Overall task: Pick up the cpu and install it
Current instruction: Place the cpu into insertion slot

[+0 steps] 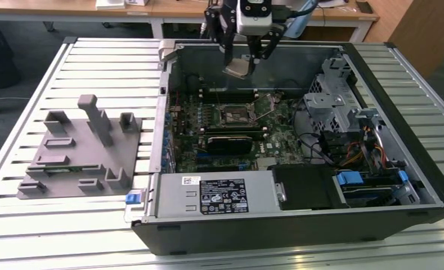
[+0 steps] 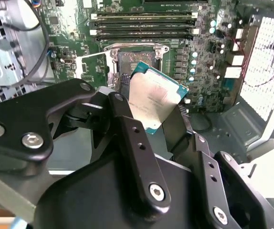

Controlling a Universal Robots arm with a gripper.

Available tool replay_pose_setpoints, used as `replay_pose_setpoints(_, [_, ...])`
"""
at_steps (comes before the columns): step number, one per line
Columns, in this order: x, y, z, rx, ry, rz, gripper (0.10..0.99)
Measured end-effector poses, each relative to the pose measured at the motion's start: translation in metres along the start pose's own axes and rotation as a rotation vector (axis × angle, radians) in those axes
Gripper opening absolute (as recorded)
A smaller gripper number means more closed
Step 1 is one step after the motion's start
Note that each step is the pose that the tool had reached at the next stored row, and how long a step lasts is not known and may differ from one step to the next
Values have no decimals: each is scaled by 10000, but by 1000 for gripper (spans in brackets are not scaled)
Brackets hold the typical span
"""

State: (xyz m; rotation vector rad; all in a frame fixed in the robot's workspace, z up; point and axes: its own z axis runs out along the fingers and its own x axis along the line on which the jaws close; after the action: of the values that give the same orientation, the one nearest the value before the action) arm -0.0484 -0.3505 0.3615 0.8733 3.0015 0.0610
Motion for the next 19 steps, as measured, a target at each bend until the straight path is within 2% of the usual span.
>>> replay_pose_setpoints(19, [10,15,23,10,-109,2632,525])
